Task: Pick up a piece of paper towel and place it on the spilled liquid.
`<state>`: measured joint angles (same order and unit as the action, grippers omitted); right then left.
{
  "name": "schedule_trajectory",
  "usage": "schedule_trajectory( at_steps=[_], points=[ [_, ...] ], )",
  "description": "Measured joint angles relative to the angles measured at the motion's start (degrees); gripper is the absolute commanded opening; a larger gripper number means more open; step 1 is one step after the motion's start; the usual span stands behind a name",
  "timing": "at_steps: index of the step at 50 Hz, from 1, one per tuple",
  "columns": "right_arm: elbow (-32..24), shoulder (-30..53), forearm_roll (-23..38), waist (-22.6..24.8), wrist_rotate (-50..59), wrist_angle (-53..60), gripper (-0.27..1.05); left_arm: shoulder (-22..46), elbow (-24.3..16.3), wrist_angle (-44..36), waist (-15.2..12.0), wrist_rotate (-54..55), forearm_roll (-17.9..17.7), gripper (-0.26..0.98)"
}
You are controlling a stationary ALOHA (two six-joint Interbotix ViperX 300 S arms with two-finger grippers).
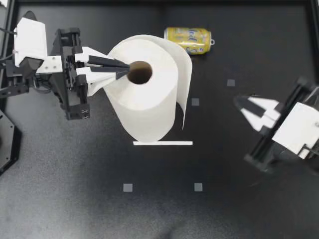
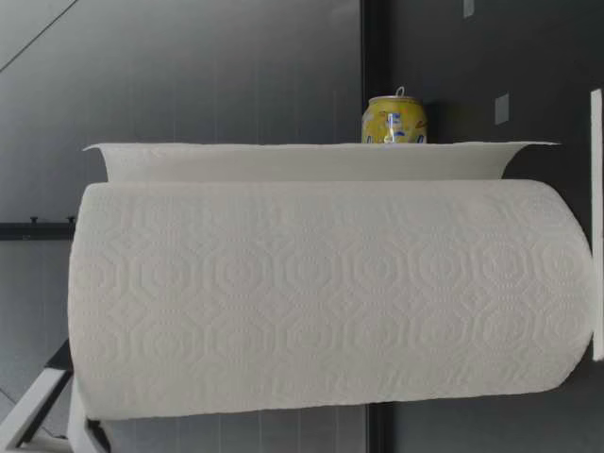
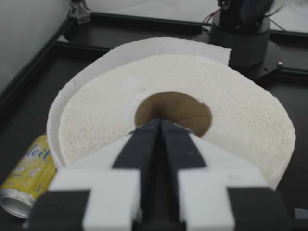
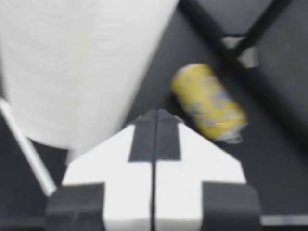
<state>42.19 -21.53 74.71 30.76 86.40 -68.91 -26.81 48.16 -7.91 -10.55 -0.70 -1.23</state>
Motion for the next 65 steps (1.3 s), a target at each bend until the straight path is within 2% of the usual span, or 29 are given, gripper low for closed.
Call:
schedule_trajectory(
  at_steps=[6, 11, 16, 22, 38, 49, 65],
  points=[
    [3.7, 4.0, 6.3, 0.0, 18.7, 2.9, 0.12, -0.1, -0.5, 1.8, -0.1, 0.1, 0.0, 0.16],
    [5.0, 7.3, 10.4, 0.0, 29.4, 4.0, 0.3, -0.2, -1.0, 3.2, -0.1, 0.1, 0.0, 0.16],
    [5.0, 11.3, 12.1, 0.0, 35.2, 4.3, 0.59, -0.2, -1.1, 3.4, -0.1, 0.1, 0.0, 0.16],
    [3.9, 15.9, 12.2, -0.2, 37.5, 4.3, 0.85, -0.1, -1.1, 3.5, -0.2, 0.4, 0.0, 0.16],
    [-5.5, 28.7, 9.4, -4.7, 37.5, 0.2, 0.86, -0.2, -1.1, 3.7, -0.2, 0.7, 0.0, 0.16],
    [-7.7, 30.1, 8.3, -6.9, 37.7, -5.4, 0.86, -0.2, -1.1, 3.6, -0.2, 0.7, 0.0, 0.16],
    [-8.8, 30.2, 8.5, -10.0, 37.7, -5.9, 0.86, -0.3, -1.0, 3.6, -0.2, 0.8, 0.0, 0.16]
  ],
)
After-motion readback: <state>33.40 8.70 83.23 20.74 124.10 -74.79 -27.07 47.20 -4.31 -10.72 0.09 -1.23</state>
